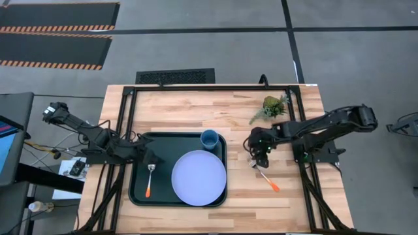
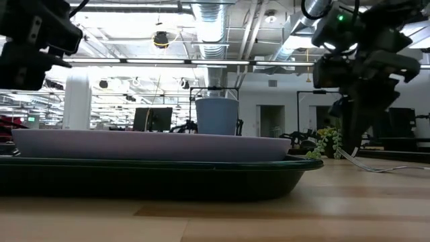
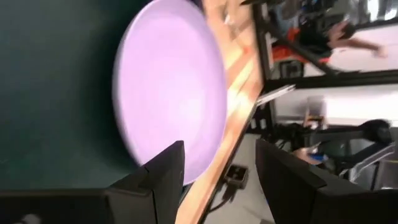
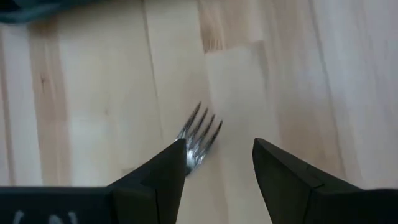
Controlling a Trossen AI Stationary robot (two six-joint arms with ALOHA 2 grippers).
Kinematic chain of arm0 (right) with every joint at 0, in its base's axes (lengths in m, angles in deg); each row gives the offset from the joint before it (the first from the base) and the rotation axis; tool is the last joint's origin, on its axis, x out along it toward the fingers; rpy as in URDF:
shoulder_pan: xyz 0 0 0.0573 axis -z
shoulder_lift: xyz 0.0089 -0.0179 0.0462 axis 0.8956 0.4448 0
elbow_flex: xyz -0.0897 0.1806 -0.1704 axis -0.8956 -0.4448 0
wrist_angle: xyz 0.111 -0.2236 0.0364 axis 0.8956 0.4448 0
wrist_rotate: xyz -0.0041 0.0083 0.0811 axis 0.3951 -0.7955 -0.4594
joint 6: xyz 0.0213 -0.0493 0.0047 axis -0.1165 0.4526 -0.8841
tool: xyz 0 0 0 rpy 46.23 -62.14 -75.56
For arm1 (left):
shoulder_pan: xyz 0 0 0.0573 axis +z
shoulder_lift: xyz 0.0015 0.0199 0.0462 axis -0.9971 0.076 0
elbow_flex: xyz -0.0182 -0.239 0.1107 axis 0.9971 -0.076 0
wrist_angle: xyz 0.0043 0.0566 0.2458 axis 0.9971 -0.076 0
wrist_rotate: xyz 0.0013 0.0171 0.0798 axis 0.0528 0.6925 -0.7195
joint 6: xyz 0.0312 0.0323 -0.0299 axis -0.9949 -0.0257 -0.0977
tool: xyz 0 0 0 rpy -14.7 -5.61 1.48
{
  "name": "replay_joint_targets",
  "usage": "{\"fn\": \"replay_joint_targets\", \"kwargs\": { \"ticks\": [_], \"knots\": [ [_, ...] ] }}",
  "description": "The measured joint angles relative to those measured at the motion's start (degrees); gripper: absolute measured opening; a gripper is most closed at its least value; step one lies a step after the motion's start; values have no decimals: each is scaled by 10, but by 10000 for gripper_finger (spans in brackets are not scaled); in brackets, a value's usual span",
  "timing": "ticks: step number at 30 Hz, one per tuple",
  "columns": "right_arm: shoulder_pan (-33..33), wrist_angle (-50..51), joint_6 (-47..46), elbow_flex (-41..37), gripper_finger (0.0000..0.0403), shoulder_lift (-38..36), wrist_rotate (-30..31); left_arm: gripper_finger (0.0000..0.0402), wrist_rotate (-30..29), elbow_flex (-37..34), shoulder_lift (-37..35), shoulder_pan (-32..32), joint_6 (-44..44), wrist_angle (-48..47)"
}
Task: Pick and place plate/cup/fork/spoon on tray
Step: Put the orange fork on the right side of the orange spoon on the black tray
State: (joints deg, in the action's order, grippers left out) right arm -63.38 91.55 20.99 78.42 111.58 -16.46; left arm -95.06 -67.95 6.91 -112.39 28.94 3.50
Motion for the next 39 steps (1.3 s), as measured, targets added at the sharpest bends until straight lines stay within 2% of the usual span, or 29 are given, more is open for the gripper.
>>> {"fn": "replay_joint_targets", "kwargs": {
  "ticks": [11,19,25,32,39],
  "knots": [
    [26,-111,11,-63,210,0,-56,181,-32,0,0,0,-1,13],
    [29,-152,25,-68,194,48,-75,181,-38,0,0,0,0,13],
    [30,-168,28,-65,139,90,-91,181,-38,0,0,0,2,13],
    [30,-169,31,-67,16,70,-112,180,-51,0,0,0,3,13],
    [37,-164,-9,-67,5,27,-98,180,-108,0,0,4,17,35]
  ]
}}
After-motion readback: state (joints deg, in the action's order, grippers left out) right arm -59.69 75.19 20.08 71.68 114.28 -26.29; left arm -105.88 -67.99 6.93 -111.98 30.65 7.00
